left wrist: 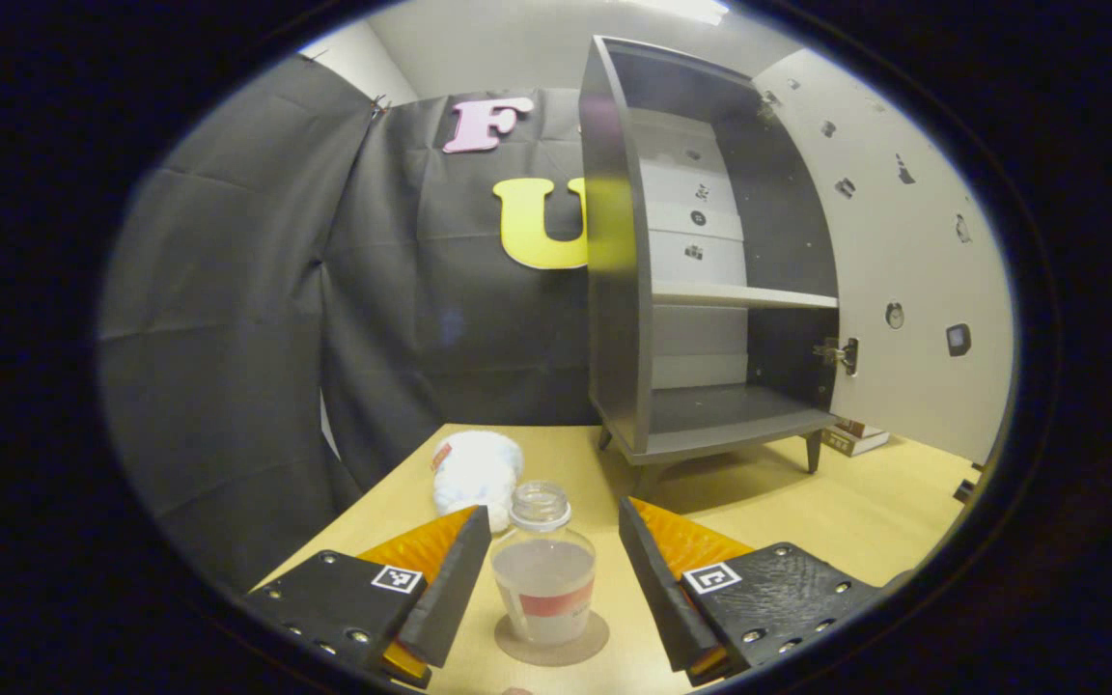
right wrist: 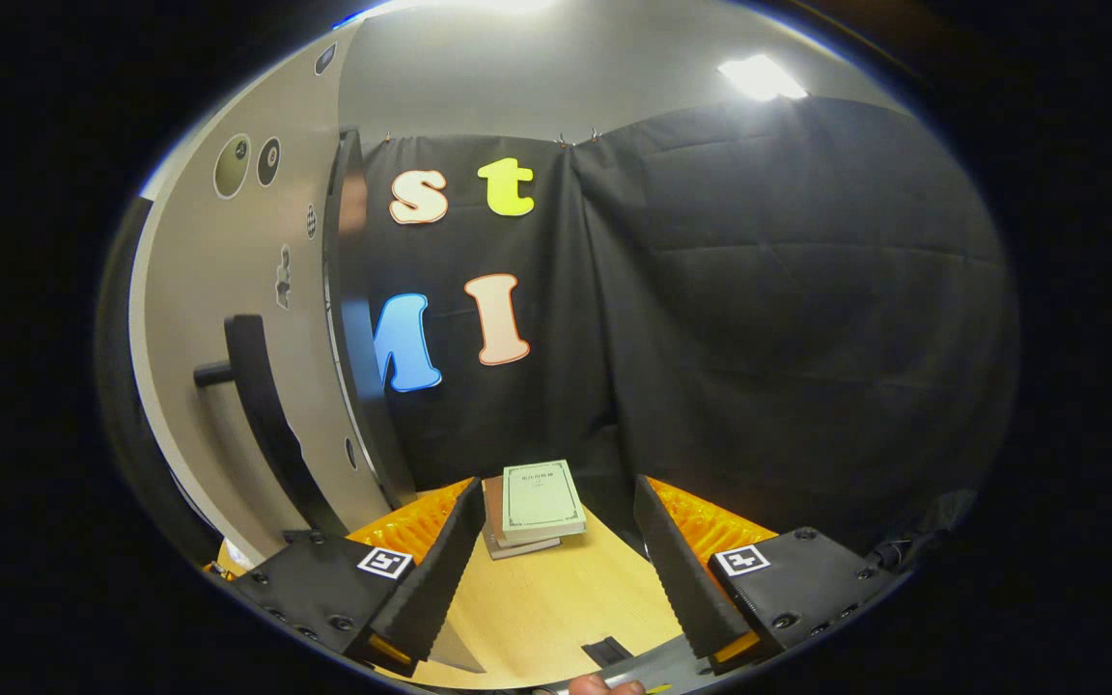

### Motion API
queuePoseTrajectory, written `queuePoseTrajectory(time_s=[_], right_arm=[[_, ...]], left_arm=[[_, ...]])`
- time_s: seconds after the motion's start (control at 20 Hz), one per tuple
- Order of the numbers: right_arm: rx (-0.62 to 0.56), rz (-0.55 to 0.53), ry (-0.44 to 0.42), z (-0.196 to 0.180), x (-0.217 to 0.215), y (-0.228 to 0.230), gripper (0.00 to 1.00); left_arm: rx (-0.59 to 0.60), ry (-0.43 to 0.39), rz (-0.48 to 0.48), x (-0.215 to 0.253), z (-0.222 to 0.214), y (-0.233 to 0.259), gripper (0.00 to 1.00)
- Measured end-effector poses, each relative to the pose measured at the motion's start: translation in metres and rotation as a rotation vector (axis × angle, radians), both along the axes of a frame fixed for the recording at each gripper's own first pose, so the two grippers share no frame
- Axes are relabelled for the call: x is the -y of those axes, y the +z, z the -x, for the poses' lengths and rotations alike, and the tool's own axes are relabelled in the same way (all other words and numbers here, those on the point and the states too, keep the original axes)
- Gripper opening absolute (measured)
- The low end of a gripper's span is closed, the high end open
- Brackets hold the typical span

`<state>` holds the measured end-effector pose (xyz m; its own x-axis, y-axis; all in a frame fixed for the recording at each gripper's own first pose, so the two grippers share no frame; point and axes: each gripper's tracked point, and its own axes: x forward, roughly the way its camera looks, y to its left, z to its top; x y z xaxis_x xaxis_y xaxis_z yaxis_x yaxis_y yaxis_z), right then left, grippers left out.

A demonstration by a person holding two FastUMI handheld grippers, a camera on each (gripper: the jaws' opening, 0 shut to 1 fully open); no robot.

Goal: Open the cabinet door with the right hand, grasp the bottle in the cabinet with the left hand and place it on the coaster, then close the cabinet door with the right hand.

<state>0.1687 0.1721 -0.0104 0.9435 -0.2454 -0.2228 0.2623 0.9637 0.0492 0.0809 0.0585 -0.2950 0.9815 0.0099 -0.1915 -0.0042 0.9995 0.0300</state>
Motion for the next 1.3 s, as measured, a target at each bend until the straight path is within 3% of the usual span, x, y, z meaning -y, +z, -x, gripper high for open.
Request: queuePoseTrajectory(time_s=[0.2,0.65,0.75,0.8,0.85,0.95,1.0,1.3], right_arm=[[-0.003,0.008,0.0,0.005,0.011,-0.021,0.98],[0.031,0.005,0.119,-0.014,0.034,-0.029,0.98],[0.053,-0.016,0.166,-0.019,0.033,-0.019,0.98],[0.069,-0.037,0.196,-0.023,0.029,-0.012,0.93],[0.081,-0.053,0.223,-0.028,0.025,-0.006,0.98],[0.115,-0.067,0.279,-0.033,0.02,0.011,0.93],[0.133,-0.065,0.305,-0.036,0.018,0.02,0.98],[0.187,-0.055,0.477,-0.053,-0.011,0.054,0.98]], left_arm=[[0.015,0.03,-0.071,-0.006,0.027,0.038,0.82],[0.066,0.152,-0.042,0.061,0.107,0.172,0.82],[0.073,0.168,-0.018,0.086,0.112,0.196,0.82],[0.053,0.172,0.002,0.099,0.113,0.202,0.8],[0.045,0.185,0.016,0.107,0.114,0.21,0.81],[0.056,0.207,0.023,0.12,0.116,0.234,0.82],[0.061,0.216,0.016,0.126,0.117,0.246,0.8],[0.085,0.246,0.063,0.147,0.125,0.292,0.81]])
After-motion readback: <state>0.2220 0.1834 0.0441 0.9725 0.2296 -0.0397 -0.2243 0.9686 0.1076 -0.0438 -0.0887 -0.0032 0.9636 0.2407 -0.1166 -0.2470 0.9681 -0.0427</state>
